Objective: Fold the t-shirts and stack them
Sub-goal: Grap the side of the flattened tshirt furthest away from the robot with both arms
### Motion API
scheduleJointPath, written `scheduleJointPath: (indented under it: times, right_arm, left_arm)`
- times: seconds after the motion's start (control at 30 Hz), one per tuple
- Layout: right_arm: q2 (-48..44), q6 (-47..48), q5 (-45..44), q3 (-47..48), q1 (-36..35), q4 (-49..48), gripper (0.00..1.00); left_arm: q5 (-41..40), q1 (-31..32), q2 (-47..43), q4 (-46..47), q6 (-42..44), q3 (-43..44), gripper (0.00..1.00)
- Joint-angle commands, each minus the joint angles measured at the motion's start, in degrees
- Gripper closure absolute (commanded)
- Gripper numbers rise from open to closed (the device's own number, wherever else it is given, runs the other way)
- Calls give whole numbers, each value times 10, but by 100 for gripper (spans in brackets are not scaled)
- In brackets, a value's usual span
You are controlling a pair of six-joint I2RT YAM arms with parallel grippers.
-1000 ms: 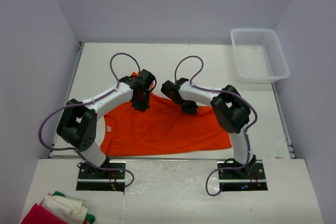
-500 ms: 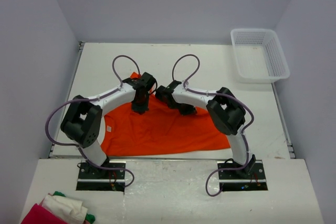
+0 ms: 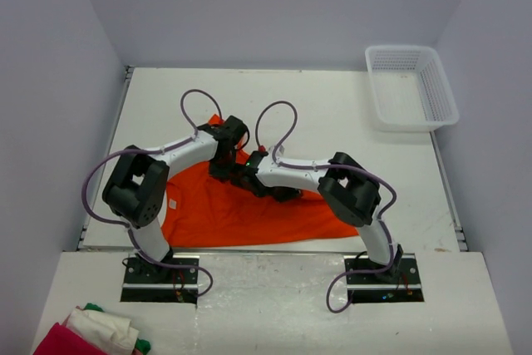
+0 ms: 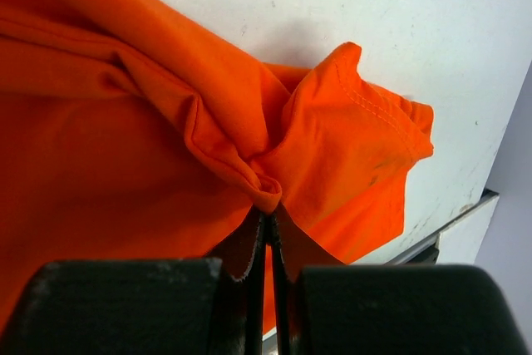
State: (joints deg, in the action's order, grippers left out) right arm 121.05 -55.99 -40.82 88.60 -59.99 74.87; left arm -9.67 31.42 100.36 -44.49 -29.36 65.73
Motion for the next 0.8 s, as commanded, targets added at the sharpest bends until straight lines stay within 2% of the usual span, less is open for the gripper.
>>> scheduleJointPath:
  times: [0.0, 0.13, 0.23, 0.27, 0.33, 0.37, 0.4, 0.43, 0.53, 0.6, 0.7, 0.77]
  right_arm:
    - [-20, -36, 2, 8, -14, 17, 100]
    - [-29, -34, 21, -10, -37, 2, 100]
    - [-50, -20, 41, -41, -44, -23, 95]
    - [-59, -11, 58, -50, -45, -44, 85]
    - [-84, 11, 77, -65, -53, -62, 80]
    - [-93, 15, 88, -69, -55, -68, 66]
    - [-101, 17, 93, -69, -56, -66, 60]
    - [-121, 18, 97, -69, -57, -61, 46]
    - [-171, 38, 94, -62, -46, -58, 31]
    - [-201, 89, 122, -73, -9, -88, 33]
    - [-242, 154, 157, -95, 62, -149, 48]
    - [-245, 197, 168, -101, 93, -181, 52]
  left_arm:
    - [-8, -10, 20, 11, -3, 6, 100]
    - [-4, -17, 18, 19, -1, 1, 100]
    - [0, -21, 16, 20, 3, 2, 100]
    - [1, -21, 16, 21, 4, 1, 100]
    - [2, -21, 16, 21, 5, 1, 100]
    - [3, -21, 16, 21, 7, 1, 100]
    - [3, -22, 16, 21, 7, 2, 100]
    - [4, -22, 16, 21, 9, 1, 100]
    - [4, -22, 15, 22, 11, 3, 100]
    - [4, -22, 14, 23, 13, 5, 100]
    - [8, -23, 13, 20, 16, 11, 100]
    - [9, -24, 11, 20, 19, 11, 100]
